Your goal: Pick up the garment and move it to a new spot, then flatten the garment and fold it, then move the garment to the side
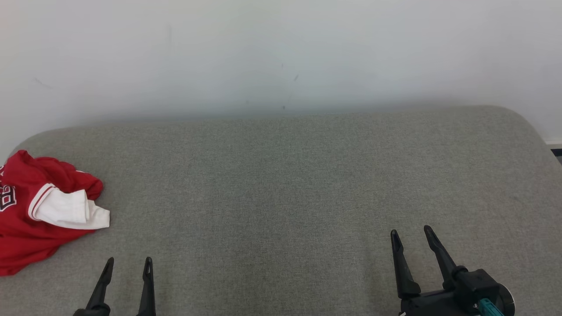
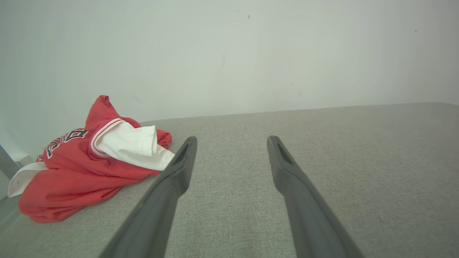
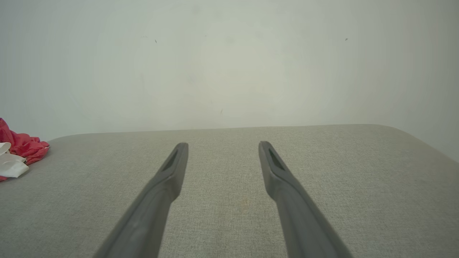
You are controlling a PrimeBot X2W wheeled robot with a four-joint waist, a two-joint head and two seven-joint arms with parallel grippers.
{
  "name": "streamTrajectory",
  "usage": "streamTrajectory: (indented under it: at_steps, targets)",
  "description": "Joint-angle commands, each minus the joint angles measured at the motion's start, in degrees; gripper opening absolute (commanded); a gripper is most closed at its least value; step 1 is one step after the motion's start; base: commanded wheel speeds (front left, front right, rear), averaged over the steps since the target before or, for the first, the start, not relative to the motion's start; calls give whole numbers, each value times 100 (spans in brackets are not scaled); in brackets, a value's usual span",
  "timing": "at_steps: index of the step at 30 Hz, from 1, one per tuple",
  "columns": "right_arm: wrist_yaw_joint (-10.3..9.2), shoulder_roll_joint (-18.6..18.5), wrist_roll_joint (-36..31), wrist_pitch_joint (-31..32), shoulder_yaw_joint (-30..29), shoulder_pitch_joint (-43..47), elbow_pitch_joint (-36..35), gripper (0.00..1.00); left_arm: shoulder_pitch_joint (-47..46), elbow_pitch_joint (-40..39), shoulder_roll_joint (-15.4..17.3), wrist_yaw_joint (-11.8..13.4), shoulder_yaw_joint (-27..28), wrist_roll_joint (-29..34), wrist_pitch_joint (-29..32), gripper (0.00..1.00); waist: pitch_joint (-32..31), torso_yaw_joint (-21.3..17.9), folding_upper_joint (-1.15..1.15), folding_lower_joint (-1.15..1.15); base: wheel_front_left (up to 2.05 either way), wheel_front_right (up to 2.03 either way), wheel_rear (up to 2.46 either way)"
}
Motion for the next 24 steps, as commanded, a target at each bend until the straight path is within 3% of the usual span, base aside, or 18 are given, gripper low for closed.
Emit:
streamTrajectory:
  at_steps: [1, 24]
  targets:
    - [-12, 5, -7, -30, -20, 39, 17, 100, 54, 23, 14, -13, -12, -64, -20, 100, -5, -3, 0, 0, 0, 0, 0]
    - [-12, 6, 164, -18, -21, 14, 243, 100, -45, 250, -3, -31, -46, -230, -20, 100, 7, 6, 0, 0, 0, 0, 0]
